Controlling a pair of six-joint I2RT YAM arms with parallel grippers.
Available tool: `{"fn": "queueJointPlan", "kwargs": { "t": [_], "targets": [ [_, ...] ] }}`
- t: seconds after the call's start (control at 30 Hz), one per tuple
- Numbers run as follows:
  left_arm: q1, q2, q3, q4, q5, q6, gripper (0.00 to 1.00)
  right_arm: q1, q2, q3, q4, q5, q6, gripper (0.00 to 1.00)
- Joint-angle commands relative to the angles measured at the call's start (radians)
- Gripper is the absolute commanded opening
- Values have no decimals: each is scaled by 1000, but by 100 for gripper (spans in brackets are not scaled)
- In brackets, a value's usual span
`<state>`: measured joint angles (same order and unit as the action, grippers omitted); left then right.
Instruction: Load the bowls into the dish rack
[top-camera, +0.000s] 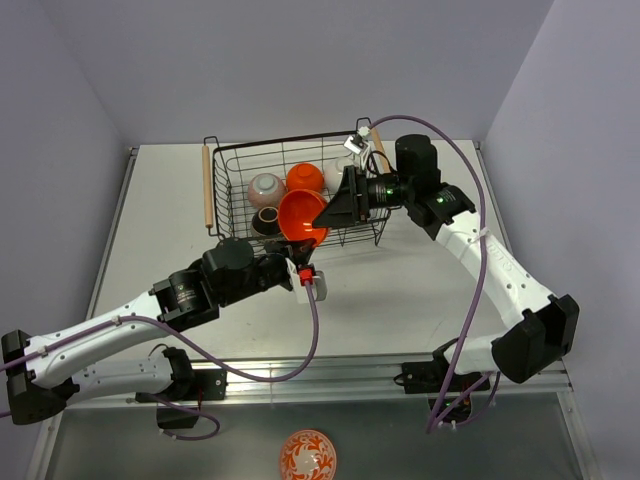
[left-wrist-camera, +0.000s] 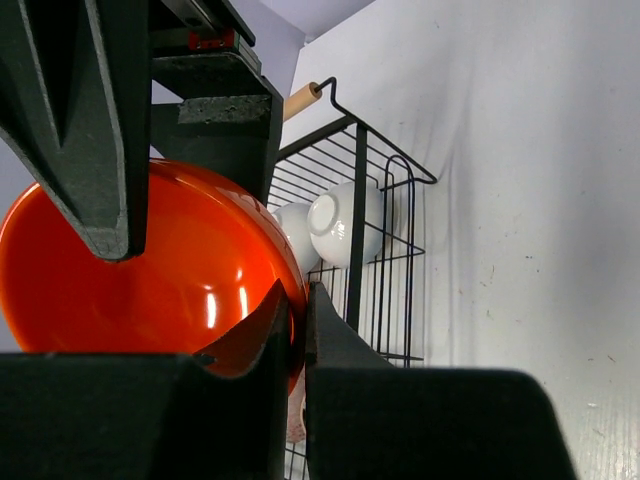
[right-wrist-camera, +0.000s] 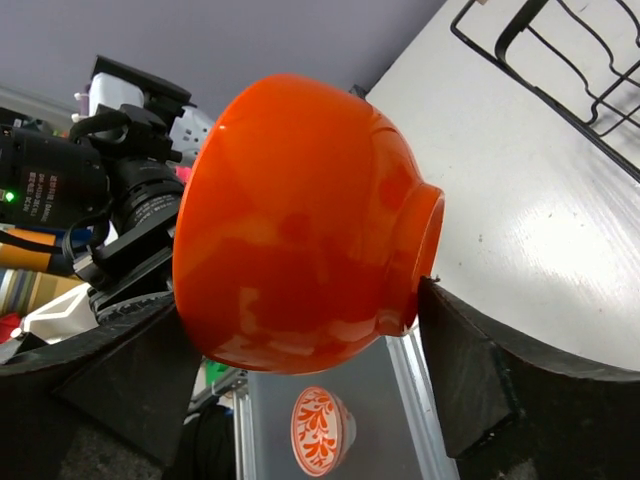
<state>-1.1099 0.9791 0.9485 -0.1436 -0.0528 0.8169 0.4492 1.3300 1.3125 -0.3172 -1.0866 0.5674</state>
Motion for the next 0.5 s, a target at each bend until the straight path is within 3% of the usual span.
{"fn": "queueJointPlan", "kwargs": {
  "t": [0.0, 0.2, 0.27, 0.33, 0.4, 0.47],
  "targets": [
    [-7, -16, 22, 73, 22, -10, 0, 9, 5, 42, 43, -41, 15, 87],
    [-7, -19, 16, 67, 13, -10, 4, 8, 8, 53, 46, -44, 2, 46],
    [-7, -20, 13, 59, 13, -13, 7, 3, 11, 63, 40, -44, -9, 21],
    [-7, -20, 13, 47, 14, -19, 20, -4, 18, 74, 30, -41, -18, 0],
    [-7, -23, 6, 45, 13, -27, 34, -14, 23, 94, 12, -41, -32, 0],
    [-7, -31, -7, 47, 13, -25, 39, -26, 23, 106, 6, -38, -41, 0]
  ]
}}
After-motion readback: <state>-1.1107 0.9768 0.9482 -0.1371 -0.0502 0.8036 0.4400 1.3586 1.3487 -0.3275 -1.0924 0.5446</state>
